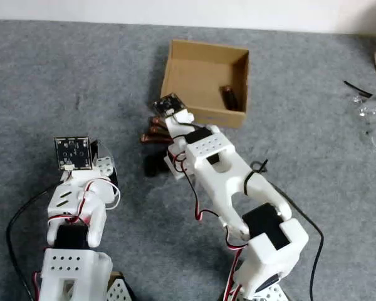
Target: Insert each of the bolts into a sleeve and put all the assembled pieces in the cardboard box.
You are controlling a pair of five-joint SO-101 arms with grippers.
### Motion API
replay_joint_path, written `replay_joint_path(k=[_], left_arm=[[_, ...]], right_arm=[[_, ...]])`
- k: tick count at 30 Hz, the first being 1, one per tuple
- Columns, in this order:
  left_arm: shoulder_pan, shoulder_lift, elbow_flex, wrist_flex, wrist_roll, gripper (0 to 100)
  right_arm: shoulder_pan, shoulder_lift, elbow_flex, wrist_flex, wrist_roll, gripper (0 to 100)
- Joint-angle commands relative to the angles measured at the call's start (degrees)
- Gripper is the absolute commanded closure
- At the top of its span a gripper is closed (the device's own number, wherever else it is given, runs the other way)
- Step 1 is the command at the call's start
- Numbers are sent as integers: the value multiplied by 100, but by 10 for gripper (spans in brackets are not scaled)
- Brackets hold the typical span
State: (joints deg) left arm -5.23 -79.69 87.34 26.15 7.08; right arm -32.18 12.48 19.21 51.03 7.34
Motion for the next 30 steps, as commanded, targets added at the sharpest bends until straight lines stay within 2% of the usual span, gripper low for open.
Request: replay_joint_path(k=[1, 20, 30], left_arm=[[92, -31, -40, -132, -26, 995], [92, -31, -40, -132, -26, 995], [92, -31, -40, -132, -26, 995]], right_arm=[[92, 48, -92, -136, -44, 856], [92, 57, -75, -549, -44, 856], [-233, 57, -66, -549, -44, 858]])
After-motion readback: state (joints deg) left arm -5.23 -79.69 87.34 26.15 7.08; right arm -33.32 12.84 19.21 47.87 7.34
